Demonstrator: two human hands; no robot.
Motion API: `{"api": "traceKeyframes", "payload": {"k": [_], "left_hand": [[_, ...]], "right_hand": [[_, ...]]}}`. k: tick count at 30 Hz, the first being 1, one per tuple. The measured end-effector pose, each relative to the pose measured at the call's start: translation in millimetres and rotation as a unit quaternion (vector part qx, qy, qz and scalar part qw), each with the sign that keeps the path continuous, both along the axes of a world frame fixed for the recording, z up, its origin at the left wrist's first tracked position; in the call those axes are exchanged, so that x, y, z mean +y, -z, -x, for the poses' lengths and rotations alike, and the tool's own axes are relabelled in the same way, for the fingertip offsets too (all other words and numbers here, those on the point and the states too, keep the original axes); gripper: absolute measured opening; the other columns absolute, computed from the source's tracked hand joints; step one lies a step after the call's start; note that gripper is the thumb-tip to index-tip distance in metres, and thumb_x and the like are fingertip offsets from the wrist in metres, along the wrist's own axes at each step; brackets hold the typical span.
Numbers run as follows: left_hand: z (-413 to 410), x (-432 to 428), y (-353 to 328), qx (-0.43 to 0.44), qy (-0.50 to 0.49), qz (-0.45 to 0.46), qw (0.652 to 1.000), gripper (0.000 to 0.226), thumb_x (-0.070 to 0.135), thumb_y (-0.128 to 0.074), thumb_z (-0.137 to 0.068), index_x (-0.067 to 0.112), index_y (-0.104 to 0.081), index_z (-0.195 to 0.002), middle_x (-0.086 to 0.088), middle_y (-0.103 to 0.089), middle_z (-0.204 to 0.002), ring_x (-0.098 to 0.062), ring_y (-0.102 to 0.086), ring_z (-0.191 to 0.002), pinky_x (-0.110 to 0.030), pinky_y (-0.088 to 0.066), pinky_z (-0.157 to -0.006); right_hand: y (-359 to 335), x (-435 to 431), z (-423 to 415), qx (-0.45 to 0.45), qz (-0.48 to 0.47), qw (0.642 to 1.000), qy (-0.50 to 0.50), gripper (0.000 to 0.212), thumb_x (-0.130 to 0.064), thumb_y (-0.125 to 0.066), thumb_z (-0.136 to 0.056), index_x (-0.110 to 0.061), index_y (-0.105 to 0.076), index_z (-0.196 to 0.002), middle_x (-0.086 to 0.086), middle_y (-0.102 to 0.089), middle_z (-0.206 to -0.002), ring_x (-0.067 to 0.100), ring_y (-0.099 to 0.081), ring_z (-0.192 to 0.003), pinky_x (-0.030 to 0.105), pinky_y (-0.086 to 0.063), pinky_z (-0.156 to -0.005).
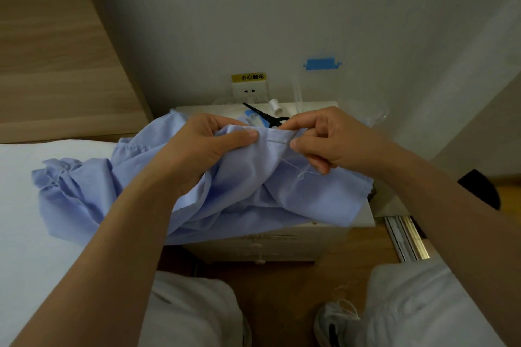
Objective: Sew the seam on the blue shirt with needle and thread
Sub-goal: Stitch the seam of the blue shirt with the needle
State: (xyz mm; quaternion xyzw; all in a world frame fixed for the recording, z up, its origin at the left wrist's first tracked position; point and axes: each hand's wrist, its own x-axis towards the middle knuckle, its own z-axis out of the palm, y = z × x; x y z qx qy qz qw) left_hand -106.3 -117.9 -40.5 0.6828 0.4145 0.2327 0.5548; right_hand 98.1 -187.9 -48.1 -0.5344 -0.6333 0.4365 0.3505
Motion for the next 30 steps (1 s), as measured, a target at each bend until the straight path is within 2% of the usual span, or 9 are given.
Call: {"api": "traceKeyframes", "payload": {"k": [4,10,19,22,27,30], "left_hand": [[-0.8,-0.5,-1.0,0.008,-0.002,-0.017,1.0,0.014,0.022,-0.062,-0.088,0.021,-0.073,-0.078,0.001,-0.074,-0.076,-0.011,-0.069,-0.074,-0.018,-0.056,-0.067],[0.5,0.4,-1.0,0.014,0.015,-0.005,1.0,0.014,0.024,-0.062,-0.089,0.017,-0.072,-0.084,-0.003,-0.073,-0.078,-0.016,-0.069,-0.077,-0.022,-0.054,-0.066],[-4.3,-2.6,-1.8,0.008,0.028,-0.014,0.999,0.022,0.034,-0.066,-0.073,0.013,-0.07,-0.072,-0.003,-0.068,-0.066,-0.012,-0.064,-0.064,-0.018,-0.052,-0.06],[-2.8,-1.2,-1.3,0.004,0.022,-0.012,1.0,0.02,0.033,-0.068,-0.075,0.013,-0.072,-0.073,-0.008,-0.07,-0.071,-0.017,-0.066,-0.068,-0.023,-0.053,-0.063],[-1.4,0.6,0.7,0.005,0.008,-0.012,1.0,0.021,0.033,-0.07,-0.072,0.013,-0.073,-0.077,-0.015,-0.071,-0.082,-0.03,-0.067,-0.081,-0.039,-0.055,-0.078],[-0.8,2.1,1.3,-0.001,-0.014,-0.004,1.0,0.019,0.033,-0.07,-0.07,0.016,-0.071,-0.078,-0.009,-0.071,-0.077,-0.022,-0.067,-0.076,-0.034,-0.054,-0.072]], "right_hand": [[-0.4,-0.6,0.4,0.001,-0.003,1.0,0.004,0.029,0.001,-0.049,-0.095,-0.021,-0.066,-0.104,0.0,-0.047,-0.039,0.006,-0.041,-0.036,0.009,-0.038,-0.047],[2.1,0.1,-0.2,-0.014,-0.018,1.0,0.016,0.027,0.0,-0.049,-0.095,-0.019,-0.067,-0.103,-0.002,-0.047,-0.039,0.006,-0.042,-0.038,0.012,-0.04,-0.049],[5.3,0.6,6.2,-0.032,-0.058,0.997,0.046,0.026,0.002,-0.051,-0.093,-0.018,-0.067,-0.097,0.005,-0.044,-0.042,0.008,-0.041,-0.038,0.018,-0.042,-0.048],[6.8,1.0,7.4,-0.028,-0.063,0.996,0.052,0.021,0.001,-0.051,-0.094,-0.012,-0.067,-0.098,0.004,-0.042,-0.043,0.008,-0.04,-0.039,0.02,-0.041,-0.046],[8.1,1.7,7.0,-0.023,-0.06,0.997,0.053,0.019,0.0,-0.051,-0.094,-0.01,-0.067,-0.097,0.004,-0.042,-0.044,0.009,-0.039,-0.039,0.021,-0.04,-0.046],[7.1,2.1,4.2,-0.012,-0.056,0.997,0.054,0.018,0.0,-0.051,-0.095,-0.01,-0.066,-0.096,0.001,-0.043,-0.042,0.008,-0.04,-0.039,0.02,-0.041,-0.047]]}}
